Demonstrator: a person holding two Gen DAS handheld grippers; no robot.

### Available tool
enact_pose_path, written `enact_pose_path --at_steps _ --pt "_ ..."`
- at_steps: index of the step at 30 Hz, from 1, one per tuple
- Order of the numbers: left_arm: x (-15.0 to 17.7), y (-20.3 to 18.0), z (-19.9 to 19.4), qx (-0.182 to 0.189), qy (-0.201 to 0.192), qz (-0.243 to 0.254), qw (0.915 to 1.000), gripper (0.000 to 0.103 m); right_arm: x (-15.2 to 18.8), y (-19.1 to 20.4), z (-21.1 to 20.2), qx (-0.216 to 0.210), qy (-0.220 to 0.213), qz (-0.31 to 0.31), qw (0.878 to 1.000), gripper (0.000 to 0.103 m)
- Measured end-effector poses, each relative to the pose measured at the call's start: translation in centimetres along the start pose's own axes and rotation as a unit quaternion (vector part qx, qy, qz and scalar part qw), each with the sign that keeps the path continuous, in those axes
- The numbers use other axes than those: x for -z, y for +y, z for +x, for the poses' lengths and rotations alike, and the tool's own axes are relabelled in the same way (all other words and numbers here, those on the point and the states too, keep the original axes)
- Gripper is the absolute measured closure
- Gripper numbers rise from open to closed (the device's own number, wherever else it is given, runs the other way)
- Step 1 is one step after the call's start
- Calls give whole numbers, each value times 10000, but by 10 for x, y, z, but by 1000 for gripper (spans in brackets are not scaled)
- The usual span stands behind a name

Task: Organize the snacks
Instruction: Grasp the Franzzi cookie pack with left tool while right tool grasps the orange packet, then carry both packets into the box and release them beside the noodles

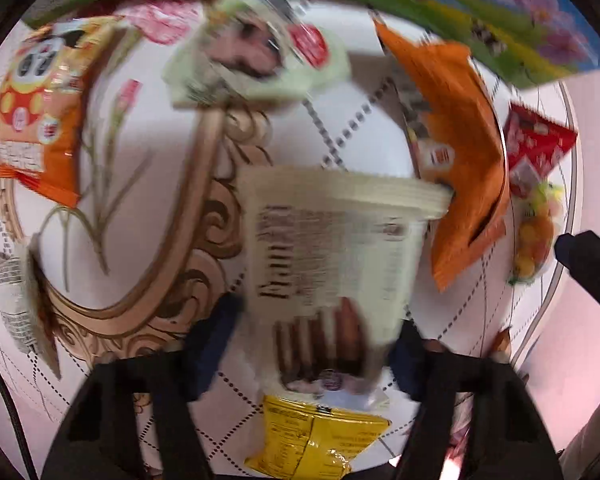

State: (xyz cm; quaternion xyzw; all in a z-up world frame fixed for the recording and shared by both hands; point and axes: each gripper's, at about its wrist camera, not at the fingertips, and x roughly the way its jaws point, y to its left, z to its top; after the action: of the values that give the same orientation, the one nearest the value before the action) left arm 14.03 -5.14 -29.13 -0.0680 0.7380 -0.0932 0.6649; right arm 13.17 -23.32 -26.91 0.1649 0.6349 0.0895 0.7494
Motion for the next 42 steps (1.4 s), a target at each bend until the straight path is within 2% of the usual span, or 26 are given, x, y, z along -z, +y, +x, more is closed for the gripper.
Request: enact_pose_path --at_steps 4,7,8,11,13,18,20,22,26,28,32,34,35,36,37,38,39,41,42 --pt "1 18 -14 -540 -279 -95 9981 49 -15 20 23 55 81 -281 9996 34" --pt "-2 38 -13 -563 -245 -359 9975 49 -28 37 50 286 217 -476 9982 34" --pt "-3 41 -12 -543 -246 -410 9974 49 -30 42 57 428 237 -535 9974 35" --pt "-8 44 -9 -406 -205 -388 9982 47 -29 48 68 739 250 -573 9953 46" --pt "-13 44 -8 -357 -153 -277 9989 47 -21 53 65 1001 220 -552 9932 47" --pt "-22 41 -4 -67 -83 -66 9999 35 18 50 59 1180 402 -203 9920 47" --pt "-23 42 -2 99 -103 -49 9999 28 39 43 60 1151 547 97 9918 47" --pt "-23 44 -1 213 -130 -41 9997 26 50 38 61 1108 649 348 9911 46" --pt "-25 51 -2 396 -124 7 9991 26 59 36 56 811 737 683 9916 35" --pt "-27 55 -5 514 -70 4 9987 26 62 35 47 707 588 747 9930 28" --pt "-23 69 -4 700 -52 -84 9975 26 65 27 35 684 430 759 9938 26" --pt "-24 68 -3 668 -94 -61 9977 29 65 22 43 710 513 731 9935 26" --pt "-18 72 -4 558 -166 -55 9983 38 66 21 50 741 568 718 9930 26" --pt "-18 71 -5 467 -230 -42 9986 42 67 21 55 759 587 705 9929 26" --pt "5 74 -3 456 -262 -8 9986 47 68 19 60 822 590 686 9925 26" --pt "11 74 -5 431 -279 17 9987 47 69 18 62 875 545 714 9921 27" --pt "12 73 -7 395 -300 37 9988 47 71 25 62 964 485 743 9914 30" --pt "13 70 -12 227 -373 111 9990 47 71 33 65 1059 374 679 9914 45" --pt "14 61 -13 159 -425 128 9989 47 72 34 63 1068 332 669 9915 45"
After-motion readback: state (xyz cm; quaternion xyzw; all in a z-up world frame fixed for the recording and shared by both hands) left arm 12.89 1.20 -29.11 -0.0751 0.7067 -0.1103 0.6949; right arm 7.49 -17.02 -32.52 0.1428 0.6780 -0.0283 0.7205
